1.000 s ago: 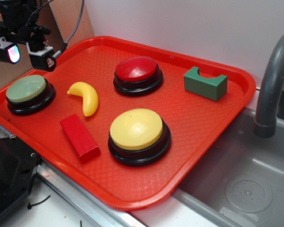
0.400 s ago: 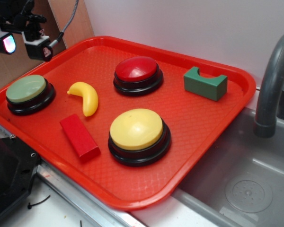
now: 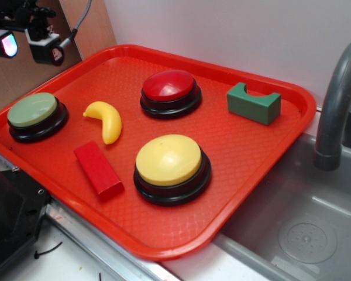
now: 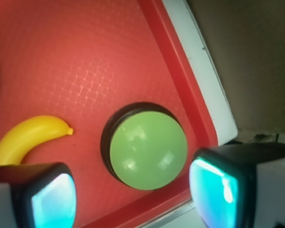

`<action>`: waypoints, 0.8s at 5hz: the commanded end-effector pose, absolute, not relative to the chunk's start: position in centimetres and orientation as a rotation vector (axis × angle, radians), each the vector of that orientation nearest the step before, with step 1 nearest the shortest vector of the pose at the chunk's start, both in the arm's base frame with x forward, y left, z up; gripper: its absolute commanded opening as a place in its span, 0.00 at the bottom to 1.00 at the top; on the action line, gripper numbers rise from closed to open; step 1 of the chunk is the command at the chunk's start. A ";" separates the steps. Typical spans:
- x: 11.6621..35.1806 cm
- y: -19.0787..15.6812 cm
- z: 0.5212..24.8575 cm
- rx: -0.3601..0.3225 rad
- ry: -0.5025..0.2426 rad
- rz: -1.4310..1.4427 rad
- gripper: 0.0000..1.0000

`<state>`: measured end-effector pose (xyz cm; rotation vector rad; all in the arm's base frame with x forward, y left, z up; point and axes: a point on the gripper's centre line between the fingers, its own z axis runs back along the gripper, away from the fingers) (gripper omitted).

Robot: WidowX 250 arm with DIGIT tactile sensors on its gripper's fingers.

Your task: Push the green button.

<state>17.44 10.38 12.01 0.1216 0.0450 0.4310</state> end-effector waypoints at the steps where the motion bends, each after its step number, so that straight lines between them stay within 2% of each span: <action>1: 18.5 11.0 14.5 0.129 -0.028 0.435 1.00; 2: 18.5 11.0 15.0 0.126 -0.036 0.434 1.00; 3: 18.3 10.8 16.1 0.097 -0.083 0.443 1.00; 4: 17.4 10.8 16.9 0.135 -0.099 0.419 1.00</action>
